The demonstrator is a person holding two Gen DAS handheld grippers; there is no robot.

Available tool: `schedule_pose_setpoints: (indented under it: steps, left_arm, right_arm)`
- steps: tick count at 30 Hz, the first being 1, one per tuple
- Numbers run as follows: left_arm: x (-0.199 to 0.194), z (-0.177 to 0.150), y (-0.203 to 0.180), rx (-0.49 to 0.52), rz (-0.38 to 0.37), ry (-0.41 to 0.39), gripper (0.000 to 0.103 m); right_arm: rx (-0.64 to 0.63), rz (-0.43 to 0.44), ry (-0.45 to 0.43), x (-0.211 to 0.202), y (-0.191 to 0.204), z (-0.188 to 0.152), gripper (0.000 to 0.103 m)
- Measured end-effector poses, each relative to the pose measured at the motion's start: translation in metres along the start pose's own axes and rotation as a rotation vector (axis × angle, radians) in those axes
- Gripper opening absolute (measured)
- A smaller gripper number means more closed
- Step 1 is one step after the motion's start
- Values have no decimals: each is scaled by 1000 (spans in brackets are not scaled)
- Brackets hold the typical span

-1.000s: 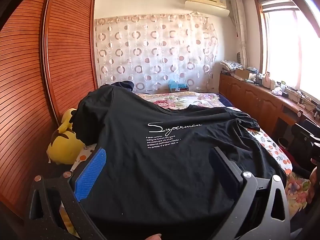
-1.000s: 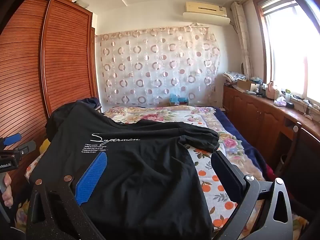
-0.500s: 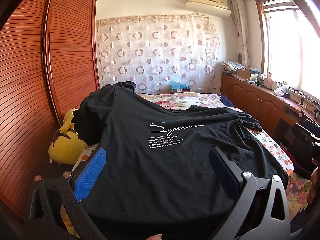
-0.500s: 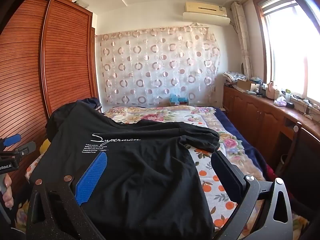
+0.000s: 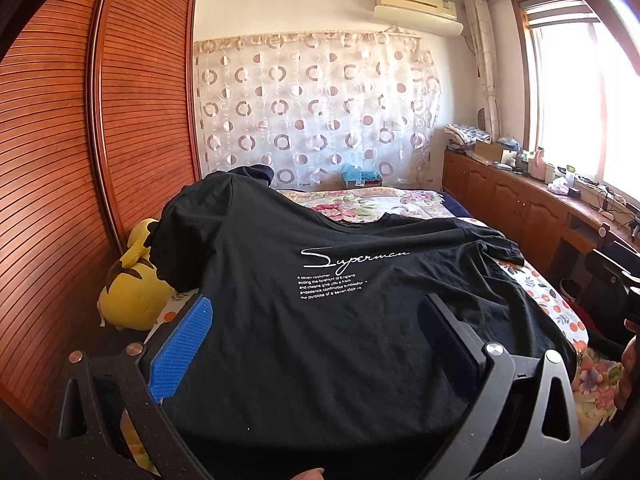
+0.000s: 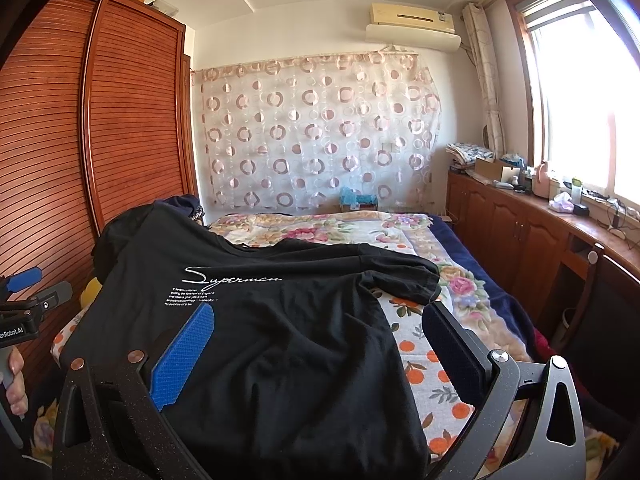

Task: Fold small clothes

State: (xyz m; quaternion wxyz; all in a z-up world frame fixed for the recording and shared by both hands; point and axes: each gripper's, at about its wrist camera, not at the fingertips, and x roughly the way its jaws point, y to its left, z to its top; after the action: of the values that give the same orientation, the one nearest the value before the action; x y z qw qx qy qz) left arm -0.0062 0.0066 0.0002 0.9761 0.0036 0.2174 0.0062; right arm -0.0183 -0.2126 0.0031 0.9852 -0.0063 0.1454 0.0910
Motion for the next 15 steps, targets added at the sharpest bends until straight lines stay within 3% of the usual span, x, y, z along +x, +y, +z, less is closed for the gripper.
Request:
schedule_pose_setpoints:
  steps: [15]
  left_arm:
    - [1, 5, 3, -1, 8, -8, 103]
  right_arm:
    - [-4, 2, 1, 1, 1, -1, 103]
